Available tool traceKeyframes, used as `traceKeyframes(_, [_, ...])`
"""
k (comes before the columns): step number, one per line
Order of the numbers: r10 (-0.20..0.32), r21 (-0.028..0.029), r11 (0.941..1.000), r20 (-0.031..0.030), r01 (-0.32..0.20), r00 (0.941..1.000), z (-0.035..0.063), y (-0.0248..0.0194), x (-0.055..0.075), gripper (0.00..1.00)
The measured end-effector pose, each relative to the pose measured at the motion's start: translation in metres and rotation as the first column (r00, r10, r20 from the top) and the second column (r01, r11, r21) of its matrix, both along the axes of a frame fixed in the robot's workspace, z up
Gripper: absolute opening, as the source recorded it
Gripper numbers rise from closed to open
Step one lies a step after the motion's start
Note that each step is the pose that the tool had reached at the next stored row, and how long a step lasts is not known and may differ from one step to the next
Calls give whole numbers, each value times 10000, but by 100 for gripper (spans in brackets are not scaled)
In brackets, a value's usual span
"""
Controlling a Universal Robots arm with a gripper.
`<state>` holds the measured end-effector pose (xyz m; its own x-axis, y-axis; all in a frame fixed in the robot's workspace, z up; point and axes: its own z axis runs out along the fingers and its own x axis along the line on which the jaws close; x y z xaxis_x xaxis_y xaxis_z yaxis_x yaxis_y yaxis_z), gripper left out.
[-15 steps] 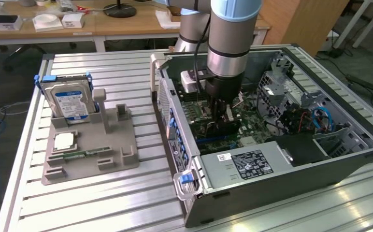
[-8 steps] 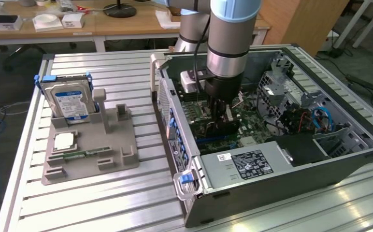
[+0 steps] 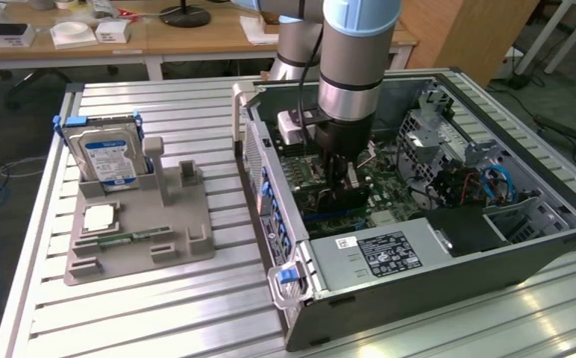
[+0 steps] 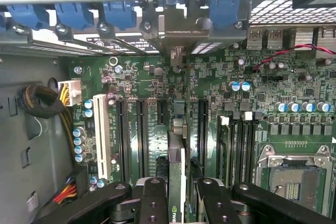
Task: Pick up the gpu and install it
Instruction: 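Insert the gpu into the slot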
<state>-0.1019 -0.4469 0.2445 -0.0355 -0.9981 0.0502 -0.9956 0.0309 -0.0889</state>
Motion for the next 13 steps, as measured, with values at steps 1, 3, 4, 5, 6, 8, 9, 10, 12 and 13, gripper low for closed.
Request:
traceKeyframes(1, [0, 1, 10000, 0, 0, 10000, -5, 0, 0, 26])
traceKeyframes(3, [0, -1, 10000, -1, 0, 10000, -5, -1, 0, 26])
traceKeyframes(4, [0, -1, 10000, 0, 0, 10000, -5, 0, 0, 26])
traceKeyframes(5, [0, -1, 10000, -1, 0, 10000, -5, 0, 0, 26])
traceKeyframes(6, [0, 2, 10000, 2, 0, 10000, -3, 0, 0, 26])
traceKeyframes(8, [0, 24, 10000, 13, 0, 10000, 7, 3, 1, 26])
traceKeyframes(9, [0, 13, 10000, 9, 0, 10000, 16, 2, 1, 26])
traceKeyframes(10, [0, 4, 10000, 4, 0, 10000, 20, 1, 0, 26])
traceKeyframes(12, [0, 1, 10000, 1, 0, 10000, 21, 0, 0, 26])
traceKeyframes(13, [0, 1, 10000, 0, 0, 10000, 21, 0, 0, 26])
